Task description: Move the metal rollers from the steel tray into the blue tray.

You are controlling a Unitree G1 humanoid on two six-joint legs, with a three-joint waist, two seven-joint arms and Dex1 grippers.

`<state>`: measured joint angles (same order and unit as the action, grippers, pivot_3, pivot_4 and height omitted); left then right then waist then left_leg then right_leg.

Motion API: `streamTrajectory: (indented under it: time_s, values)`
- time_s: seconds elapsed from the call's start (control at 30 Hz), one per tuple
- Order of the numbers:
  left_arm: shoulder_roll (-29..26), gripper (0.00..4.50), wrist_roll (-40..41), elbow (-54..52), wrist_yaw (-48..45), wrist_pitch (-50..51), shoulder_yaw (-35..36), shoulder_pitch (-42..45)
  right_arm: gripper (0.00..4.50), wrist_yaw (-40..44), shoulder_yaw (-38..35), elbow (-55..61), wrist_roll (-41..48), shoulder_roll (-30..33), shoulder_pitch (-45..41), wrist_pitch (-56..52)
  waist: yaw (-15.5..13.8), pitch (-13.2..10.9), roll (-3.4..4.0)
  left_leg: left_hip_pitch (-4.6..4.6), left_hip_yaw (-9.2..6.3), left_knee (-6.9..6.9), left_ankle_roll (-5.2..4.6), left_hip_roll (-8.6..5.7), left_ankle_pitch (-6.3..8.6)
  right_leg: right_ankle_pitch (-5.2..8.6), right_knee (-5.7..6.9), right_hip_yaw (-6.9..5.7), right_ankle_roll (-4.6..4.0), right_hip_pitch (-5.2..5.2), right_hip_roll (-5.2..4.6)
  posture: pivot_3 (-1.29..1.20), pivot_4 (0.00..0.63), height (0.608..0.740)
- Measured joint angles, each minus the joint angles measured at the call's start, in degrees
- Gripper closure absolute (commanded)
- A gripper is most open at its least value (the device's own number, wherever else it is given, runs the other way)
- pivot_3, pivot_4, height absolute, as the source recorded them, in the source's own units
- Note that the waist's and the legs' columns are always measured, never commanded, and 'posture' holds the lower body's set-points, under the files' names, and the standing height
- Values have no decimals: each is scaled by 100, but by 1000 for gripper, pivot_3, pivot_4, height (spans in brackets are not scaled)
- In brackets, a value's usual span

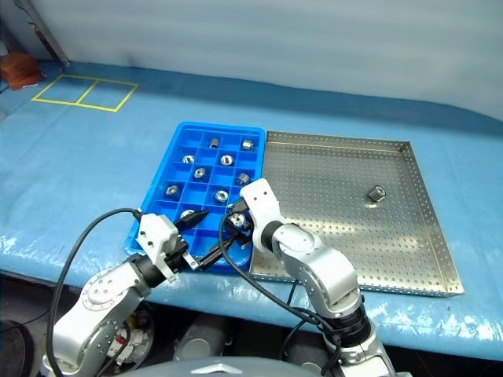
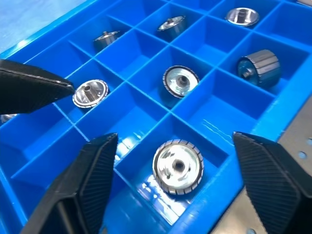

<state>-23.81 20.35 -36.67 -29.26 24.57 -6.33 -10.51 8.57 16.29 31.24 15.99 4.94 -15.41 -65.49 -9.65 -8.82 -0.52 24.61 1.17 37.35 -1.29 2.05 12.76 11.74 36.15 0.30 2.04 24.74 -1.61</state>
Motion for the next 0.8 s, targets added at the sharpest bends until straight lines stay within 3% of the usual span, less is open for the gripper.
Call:
streamTrajectory:
  time_s: [0.23, 0.5, 0.8]
  values:
    - [33, 0, -59, 254, -65, 118, -332, 613, 47, -433, -972, -102, -133, -134, -10, 45, 97, -2, 2, 23, 8, -6, 0, -5, 0, -4, -6, -1, 4, -4, 3, 265, 150, 740]
    - [579, 0, -319, 724, 90, 132, -938, 1061, 47, -1063, -1966, -162, -536, -88, -170, 321, 347, -2, 2, 22, 10, -17, 0, -37, 0, -3, -8, 5, 2, -7, 14, 150, 150, 740]
    - [665, 0, -252, 882, -107, 247, -1249, 1243, 47, -2369, -2534, -1952, -1419, -332, -1150, 1482, 780, -2, 2, -4, 19, -4, -5, -37, -3, -9, 22, 37, 9, -13, 19, 145, 150, 740]
